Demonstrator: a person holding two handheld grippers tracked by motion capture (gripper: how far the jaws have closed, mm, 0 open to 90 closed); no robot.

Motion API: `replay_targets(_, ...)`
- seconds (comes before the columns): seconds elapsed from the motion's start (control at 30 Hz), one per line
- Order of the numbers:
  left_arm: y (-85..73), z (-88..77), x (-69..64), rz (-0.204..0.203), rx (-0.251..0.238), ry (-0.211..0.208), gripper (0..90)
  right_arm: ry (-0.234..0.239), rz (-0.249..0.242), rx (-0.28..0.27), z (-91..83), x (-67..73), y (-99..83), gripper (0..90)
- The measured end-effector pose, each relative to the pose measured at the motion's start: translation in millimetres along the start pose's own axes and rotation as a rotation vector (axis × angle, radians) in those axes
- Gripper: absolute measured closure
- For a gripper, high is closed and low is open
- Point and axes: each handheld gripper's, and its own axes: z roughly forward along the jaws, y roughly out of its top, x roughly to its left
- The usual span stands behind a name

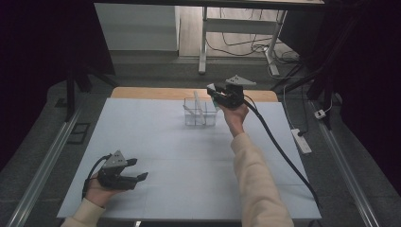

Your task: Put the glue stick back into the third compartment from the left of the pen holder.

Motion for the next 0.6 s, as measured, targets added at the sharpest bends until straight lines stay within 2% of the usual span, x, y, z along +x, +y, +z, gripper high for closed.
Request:
replay_targets(0.23, -0.2, 0.2, 0.2, 0.000, 0.001, -0.001, 29.0, -0.003, 0.027, -0.016, 14.1, -3.7, -6.5, 64.4)
replay_targets(0.6, -2.6, 0.0, 3.2, -0.020, 0.000, 0.002, 28.9, -0.002, 0.047, -0.014, 26.5, -9.2, -13.6, 62.9)
